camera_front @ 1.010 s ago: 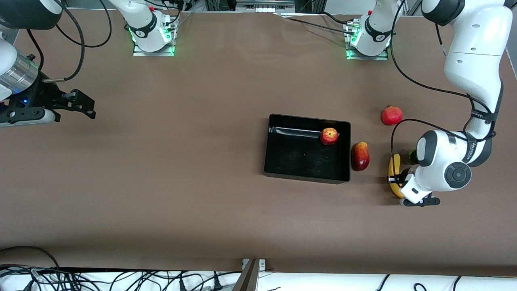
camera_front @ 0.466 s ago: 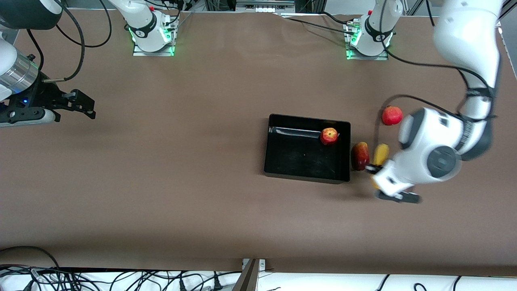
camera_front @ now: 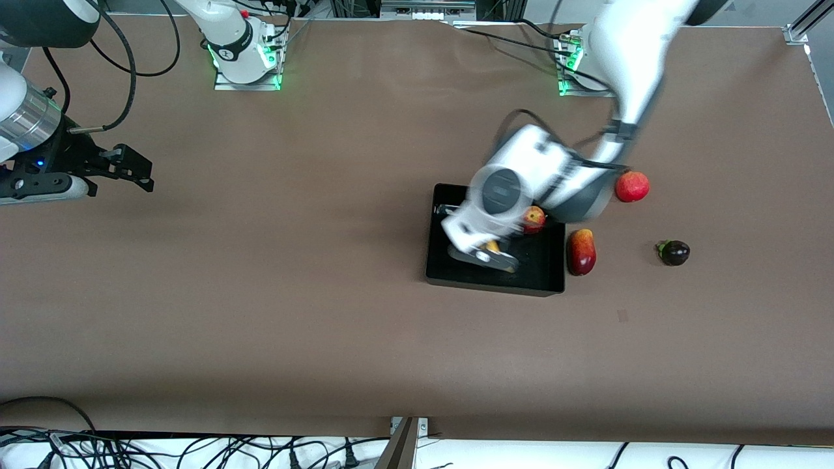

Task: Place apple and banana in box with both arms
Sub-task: 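Carry the banana into the black box and open the left gripper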

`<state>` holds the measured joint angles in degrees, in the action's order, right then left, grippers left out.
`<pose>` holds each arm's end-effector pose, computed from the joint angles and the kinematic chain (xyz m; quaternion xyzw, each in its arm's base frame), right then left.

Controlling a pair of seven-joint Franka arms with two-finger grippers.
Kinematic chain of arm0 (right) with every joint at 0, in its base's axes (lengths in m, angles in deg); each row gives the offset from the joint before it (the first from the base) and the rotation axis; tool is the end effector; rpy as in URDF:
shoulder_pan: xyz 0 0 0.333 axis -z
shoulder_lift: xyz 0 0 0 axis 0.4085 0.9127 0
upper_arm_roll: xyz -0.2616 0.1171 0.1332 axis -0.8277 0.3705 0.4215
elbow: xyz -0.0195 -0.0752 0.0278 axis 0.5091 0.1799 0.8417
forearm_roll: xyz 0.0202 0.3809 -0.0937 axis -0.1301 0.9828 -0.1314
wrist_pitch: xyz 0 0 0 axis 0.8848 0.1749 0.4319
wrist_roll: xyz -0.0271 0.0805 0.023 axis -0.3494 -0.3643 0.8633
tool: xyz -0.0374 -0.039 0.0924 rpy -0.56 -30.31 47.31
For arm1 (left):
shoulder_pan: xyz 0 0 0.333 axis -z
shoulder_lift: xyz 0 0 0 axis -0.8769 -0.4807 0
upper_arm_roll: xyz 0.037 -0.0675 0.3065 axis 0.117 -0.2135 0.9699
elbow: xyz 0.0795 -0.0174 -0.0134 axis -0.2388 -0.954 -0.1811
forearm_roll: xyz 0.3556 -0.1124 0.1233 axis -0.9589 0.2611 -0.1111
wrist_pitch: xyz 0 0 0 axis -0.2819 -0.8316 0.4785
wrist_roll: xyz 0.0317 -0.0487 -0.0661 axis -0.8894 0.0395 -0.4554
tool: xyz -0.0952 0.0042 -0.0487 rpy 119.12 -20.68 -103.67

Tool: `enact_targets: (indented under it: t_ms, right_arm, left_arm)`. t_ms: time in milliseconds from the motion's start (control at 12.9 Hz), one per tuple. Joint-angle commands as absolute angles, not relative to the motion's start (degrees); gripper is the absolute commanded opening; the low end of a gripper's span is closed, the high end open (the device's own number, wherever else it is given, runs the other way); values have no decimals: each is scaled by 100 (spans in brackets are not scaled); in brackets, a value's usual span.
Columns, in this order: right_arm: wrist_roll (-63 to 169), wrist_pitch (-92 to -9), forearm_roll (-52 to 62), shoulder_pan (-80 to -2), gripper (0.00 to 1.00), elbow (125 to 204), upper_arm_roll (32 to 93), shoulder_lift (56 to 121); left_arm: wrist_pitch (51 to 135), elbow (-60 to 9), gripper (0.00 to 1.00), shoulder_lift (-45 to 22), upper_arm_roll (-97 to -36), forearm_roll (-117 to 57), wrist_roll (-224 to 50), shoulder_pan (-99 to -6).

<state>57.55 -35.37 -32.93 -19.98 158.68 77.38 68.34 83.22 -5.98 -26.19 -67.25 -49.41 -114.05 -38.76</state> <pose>0.5837 0.0486 0.5810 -0.9984 -0.0478 -0.0318 0.0003 0.5628 -0.4232 0.2931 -0.9919 0.0809 0.0921 0.0346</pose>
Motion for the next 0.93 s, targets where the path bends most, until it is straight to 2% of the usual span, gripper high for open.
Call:
enact_targets:
  t_ms: [0, 233, 311, 388, 466, 544, 777, 854]
  right_arm:
    - [5769, -3541, -3342, -2007, 100, 15856, 7737, 6815]
    - [5778, -3541, -3342, -2007, 100, 15856, 7737, 6815]
    - [5769, -3541, -3342, -2007, 100, 15856, 7737, 6815]
    - [5778, -3541, -3342, -2007, 100, 15856, 7737, 6815]
    - [5769, -3541, -3342, -2007, 100, 15856, 7737, 6815]
    - [5769, -3541, -3342, -2007, 100, 15847, 7737, 6815]
    - [5769, -3541, -3342, -2007, 100, 15856, 7737, 6815]
    - [5769, -3541, -3342, -2007, 100, 15856, 7737, 6815]
  left_arm:
    - [8685, -756, 0, -2669, -6549, -5097, -11663, -3745]
    - [8932, -940, 2, -2836, -6549, -5168, -11689, -3807]
    - [8941, -976, 13, -2862, -6549, -5159, -11698, -3816]
    - [8941, -950, 39, -2906, -6549, -5133, -11698, -3816]
    - [8967, -941, 75, -2950, -6540, -5132, -11698, -3850]
    - [8959, -941, 100, -2933, -6540, -5141, -11663, -3981]
    - [8766, -888, 100, -2592, -6601, -5089, -11339, -4411]
    - [8452, -871, 100, -2381, -6628, -5062, -11146, -4639]
